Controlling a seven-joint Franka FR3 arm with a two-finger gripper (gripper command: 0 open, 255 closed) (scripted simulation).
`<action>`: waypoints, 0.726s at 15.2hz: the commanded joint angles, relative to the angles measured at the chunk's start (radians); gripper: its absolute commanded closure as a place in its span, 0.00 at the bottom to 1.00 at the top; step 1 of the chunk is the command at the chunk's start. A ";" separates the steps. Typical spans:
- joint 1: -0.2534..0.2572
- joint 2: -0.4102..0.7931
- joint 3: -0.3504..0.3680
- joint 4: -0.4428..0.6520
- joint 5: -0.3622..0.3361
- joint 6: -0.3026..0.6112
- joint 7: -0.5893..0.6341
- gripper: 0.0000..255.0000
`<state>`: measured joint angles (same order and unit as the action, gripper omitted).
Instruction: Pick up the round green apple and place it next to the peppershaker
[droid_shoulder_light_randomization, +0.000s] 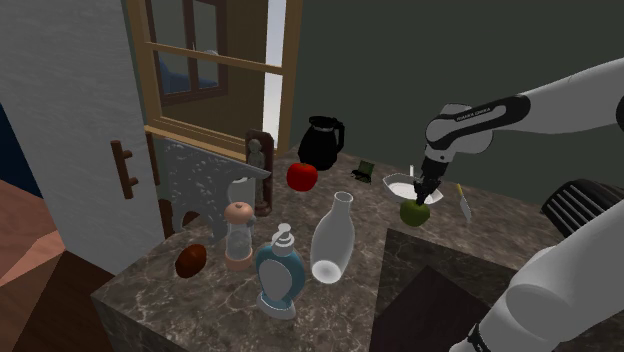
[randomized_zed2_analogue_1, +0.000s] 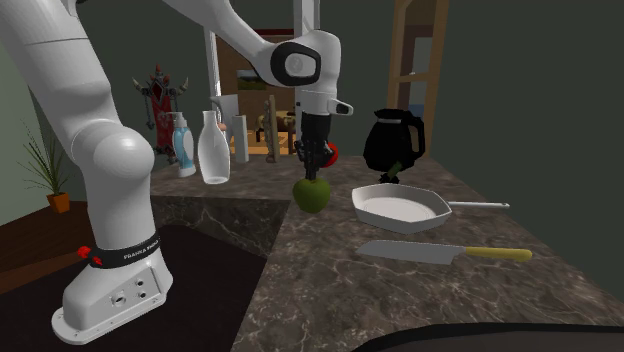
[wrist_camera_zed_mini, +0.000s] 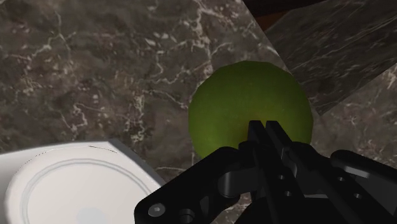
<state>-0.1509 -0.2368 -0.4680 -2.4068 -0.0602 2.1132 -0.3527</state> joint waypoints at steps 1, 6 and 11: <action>0.000 0.000 0.000 0.000 0.000 0.000 0.000 1.00; -0.002 -0.021 0.006 0.023 -0.007 -0.043 0.008 1.00; -0.003 -0.052 0.016 0.066 -0.015 -0.115 0.020 1.00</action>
<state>-0.1552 -0.2850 -0.4550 -2.3510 -0.0756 2.0124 -0.3367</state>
